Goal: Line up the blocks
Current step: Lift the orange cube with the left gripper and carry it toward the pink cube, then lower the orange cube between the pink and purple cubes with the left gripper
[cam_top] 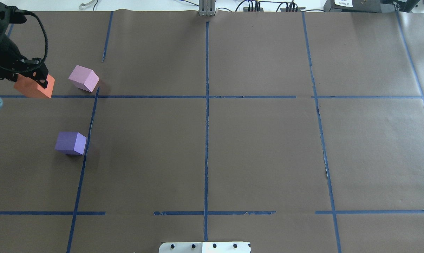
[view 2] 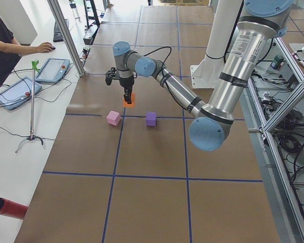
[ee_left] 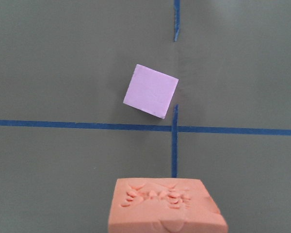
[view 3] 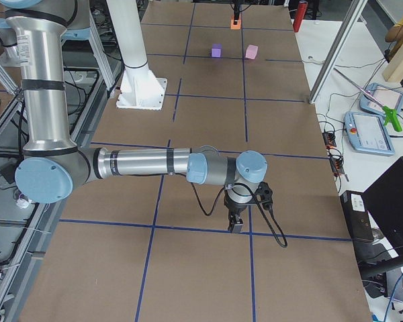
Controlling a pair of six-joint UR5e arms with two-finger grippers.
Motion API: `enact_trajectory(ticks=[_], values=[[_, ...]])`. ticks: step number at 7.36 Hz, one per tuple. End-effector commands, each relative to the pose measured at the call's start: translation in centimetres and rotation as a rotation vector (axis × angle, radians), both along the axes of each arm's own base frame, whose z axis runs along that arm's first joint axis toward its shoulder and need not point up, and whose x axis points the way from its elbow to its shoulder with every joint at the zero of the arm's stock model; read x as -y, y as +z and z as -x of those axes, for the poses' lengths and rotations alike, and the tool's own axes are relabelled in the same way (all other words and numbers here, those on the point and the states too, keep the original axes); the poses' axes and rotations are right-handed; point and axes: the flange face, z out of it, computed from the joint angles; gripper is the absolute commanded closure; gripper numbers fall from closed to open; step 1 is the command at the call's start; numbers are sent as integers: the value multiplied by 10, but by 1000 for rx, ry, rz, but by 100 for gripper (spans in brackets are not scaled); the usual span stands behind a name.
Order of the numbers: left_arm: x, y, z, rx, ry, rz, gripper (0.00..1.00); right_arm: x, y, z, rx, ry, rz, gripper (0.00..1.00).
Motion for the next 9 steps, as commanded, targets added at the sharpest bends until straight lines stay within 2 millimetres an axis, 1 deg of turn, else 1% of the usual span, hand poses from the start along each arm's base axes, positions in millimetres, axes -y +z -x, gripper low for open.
enact_trajectory(ticks=[1,2,3,4,5,6,7,9], values=[[14,59,-13,-50,-29,17,98,0,0,0,0,0,0,0],[27,82,-23,-79,-74,19,98,0,0,0,0,0,0,0],[30,94,-37,-106,-106,30,98,0,0,0,0,0,0,0],[21,104,-73,-112,-70,45,98,1,-1,0,0,0,-1,0],[24,99,-104,-108,-50,61,98,1,-1,0,0,0,-1,0],[16,98,-146,-99,2,73,98,0,0,0,0,0,0,0],[7,98,-162,-96,26,75,98,0,0,0,0,0,0,0],[4,101,-161,-93,30,77,98,0,0,0,0,0,0,0]])
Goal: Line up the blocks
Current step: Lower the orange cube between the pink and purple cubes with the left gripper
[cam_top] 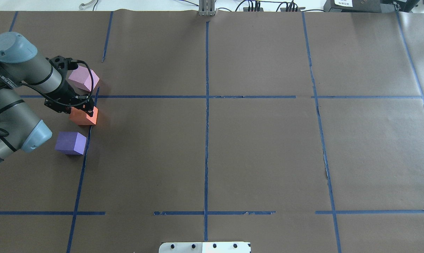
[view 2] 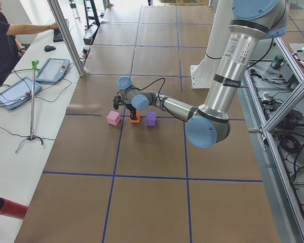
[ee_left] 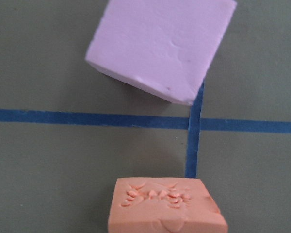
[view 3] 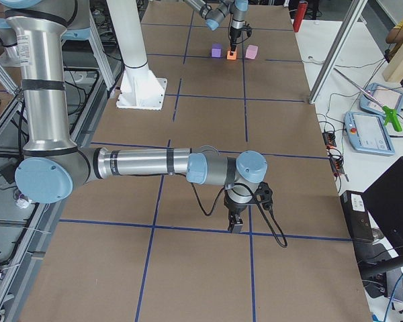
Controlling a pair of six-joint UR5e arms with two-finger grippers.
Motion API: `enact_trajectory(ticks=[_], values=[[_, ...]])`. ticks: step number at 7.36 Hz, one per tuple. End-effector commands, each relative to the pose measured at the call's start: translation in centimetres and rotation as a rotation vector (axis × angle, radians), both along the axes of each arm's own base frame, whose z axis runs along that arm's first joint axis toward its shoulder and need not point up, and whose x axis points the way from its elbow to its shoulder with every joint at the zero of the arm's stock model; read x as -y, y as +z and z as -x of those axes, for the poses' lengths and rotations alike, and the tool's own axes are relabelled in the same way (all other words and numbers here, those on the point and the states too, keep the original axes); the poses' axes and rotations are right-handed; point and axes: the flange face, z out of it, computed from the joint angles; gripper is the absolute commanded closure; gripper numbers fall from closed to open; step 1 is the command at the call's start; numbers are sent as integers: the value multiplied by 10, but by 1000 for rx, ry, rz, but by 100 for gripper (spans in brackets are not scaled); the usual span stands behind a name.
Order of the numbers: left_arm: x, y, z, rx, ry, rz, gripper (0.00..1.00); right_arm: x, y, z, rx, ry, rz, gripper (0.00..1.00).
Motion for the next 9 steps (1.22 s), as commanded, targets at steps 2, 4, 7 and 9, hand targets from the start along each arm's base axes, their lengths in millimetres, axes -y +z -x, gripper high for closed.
enact_trajectory(ticks=[2,4,7,9], values=[[-6,2,0,1,6,-1,98,1,-1,0,0,0,-1,0],[-5,-1,4,-2,1,-6,98,0,0,0,0,0,0,0],[-7,-1,7,-1,-2,-6,97,0,0,0,0,0,0,0],[-10,10,10,11,-3,4,97,0,0,0,0,0,0,0]])
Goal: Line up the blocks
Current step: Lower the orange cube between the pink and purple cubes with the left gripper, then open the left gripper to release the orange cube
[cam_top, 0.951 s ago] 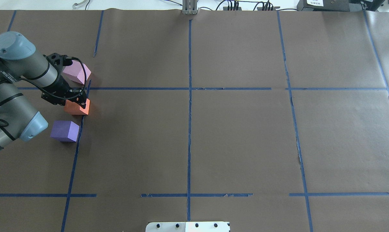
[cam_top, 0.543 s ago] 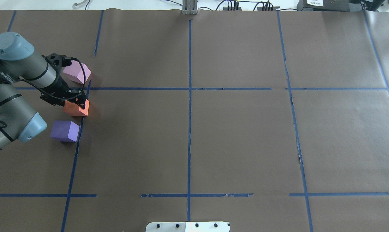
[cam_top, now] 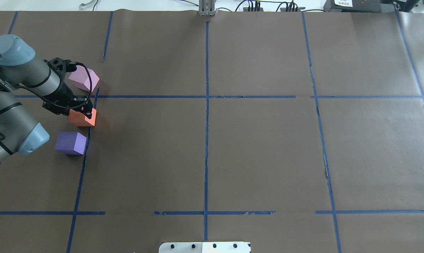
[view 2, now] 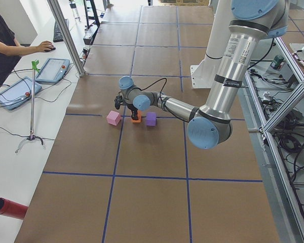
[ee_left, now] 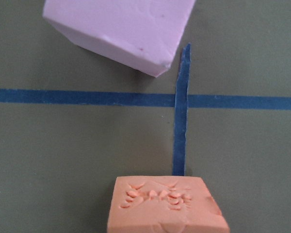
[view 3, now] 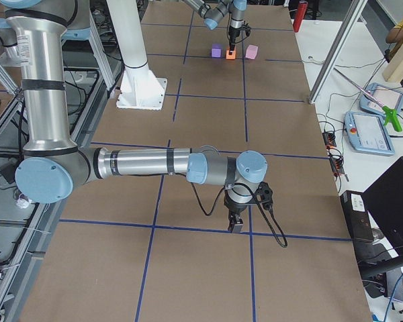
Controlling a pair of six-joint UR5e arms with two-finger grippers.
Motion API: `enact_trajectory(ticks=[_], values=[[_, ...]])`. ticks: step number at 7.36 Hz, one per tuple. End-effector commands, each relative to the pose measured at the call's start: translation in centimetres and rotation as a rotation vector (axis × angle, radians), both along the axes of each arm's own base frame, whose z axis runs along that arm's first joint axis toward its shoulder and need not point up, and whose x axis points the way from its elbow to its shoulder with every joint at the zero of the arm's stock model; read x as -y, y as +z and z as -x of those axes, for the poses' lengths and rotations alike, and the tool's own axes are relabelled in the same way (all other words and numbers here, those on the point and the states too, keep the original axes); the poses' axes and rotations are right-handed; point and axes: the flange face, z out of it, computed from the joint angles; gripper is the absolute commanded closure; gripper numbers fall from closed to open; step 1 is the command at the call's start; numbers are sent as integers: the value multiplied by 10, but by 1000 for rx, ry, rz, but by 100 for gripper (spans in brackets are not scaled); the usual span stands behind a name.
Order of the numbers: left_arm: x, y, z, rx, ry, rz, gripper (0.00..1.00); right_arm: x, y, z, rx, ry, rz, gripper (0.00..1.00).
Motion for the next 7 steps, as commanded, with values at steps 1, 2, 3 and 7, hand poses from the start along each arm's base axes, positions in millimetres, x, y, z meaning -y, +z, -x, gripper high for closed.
enact_trajectory(ticks=[1,2,3,7], values=[[-3,10,4,11,0,9,97,0,0,0,0,0,0,0],[-3,13,8,14,-6,13,97,0,0,1,0,-1,0,0],[-3,14,9,15,-5,13,93,0,0,0,0,0,0,0],[-2,16,9,22,-8,10,0,0,0,0,0,0,0,0]])
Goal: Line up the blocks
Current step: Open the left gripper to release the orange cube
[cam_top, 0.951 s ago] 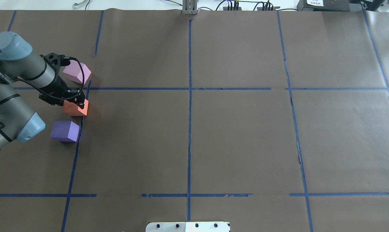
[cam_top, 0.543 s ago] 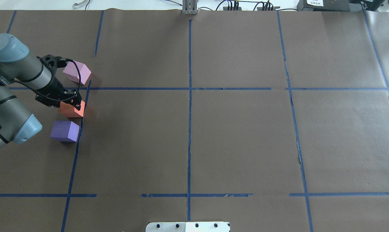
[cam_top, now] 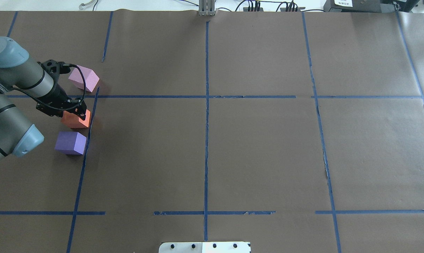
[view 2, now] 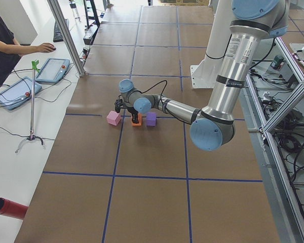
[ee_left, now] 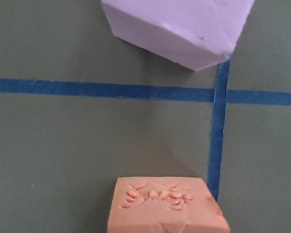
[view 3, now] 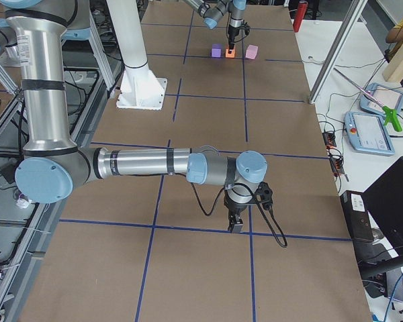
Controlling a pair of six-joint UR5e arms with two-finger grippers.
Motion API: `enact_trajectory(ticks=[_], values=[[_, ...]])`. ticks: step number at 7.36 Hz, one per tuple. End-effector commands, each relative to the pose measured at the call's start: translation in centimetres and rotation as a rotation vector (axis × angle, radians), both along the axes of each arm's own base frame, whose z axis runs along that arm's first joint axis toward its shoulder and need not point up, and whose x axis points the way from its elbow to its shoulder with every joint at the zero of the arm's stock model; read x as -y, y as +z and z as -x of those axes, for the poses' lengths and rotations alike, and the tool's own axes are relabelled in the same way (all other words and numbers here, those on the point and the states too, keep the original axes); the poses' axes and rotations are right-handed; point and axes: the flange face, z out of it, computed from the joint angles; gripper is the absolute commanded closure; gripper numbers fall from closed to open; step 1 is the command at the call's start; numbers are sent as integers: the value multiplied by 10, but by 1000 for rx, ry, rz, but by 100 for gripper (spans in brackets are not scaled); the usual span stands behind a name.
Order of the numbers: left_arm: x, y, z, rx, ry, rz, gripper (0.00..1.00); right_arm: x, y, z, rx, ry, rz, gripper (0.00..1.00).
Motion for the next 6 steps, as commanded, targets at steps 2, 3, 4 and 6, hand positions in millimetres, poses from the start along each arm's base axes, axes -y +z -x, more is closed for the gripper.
enact_trajectory(ticks=[2,3,4,6], values=[[7,0,10,6,-20,-11,0,0,0,0,0,0,0,0],[20,-6,35,1,-60,-21,0,0,0,0,0,0,0,0],[33,-32,75,-19,-104,-67,0,0,0,0,0,0,0,0],[46,-61,166,65,-72,-100,0,0,0,0,0,0,0,0]])
